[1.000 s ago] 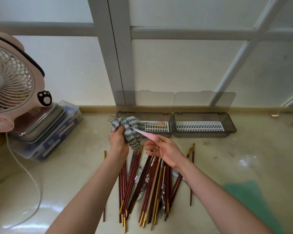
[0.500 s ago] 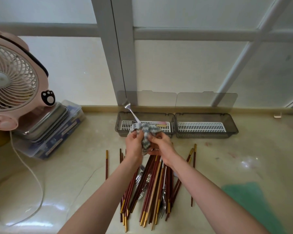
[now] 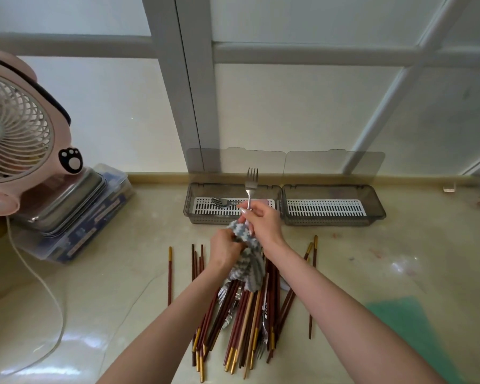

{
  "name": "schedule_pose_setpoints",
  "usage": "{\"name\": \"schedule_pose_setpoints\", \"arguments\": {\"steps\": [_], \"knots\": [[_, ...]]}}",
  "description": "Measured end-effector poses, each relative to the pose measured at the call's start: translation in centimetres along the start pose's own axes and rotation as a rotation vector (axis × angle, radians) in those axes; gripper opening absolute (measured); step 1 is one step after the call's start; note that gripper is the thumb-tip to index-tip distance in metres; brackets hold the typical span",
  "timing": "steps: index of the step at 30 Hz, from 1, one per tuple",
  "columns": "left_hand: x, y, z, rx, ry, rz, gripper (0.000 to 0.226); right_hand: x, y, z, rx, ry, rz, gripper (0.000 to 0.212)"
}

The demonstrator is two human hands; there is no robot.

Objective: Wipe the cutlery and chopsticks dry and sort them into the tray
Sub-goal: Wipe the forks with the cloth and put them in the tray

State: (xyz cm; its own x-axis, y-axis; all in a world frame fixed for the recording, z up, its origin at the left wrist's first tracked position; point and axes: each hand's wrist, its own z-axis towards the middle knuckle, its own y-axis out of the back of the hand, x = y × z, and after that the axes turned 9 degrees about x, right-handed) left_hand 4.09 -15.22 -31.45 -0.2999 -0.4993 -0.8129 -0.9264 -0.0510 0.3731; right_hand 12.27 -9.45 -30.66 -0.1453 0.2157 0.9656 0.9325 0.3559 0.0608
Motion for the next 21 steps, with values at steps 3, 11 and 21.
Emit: {"name": "schedule_pose_setpoints", "arguments": {"steps": [3, 11, 21], "knots": [[0.3, 0.5, 0.2, 0.084, 0.045, -0.076, 0.018, 0.3, 0.6, 0.3, -0.007, 0.028, 0.093, 0.018], [2.7, 3.2, -0.3, 0.085, 0.142, -0.490, 0.015, -0.9, 0.6, 4.9, 0.055, 0.155, -1.009, 0.029], [4.2, 6.7, -0.5, -0.089, 0.076, -0.700, 0.015, 0.2, 1.7, 10.0, 0.008, 0.152, -1.185, 0.053]]}}
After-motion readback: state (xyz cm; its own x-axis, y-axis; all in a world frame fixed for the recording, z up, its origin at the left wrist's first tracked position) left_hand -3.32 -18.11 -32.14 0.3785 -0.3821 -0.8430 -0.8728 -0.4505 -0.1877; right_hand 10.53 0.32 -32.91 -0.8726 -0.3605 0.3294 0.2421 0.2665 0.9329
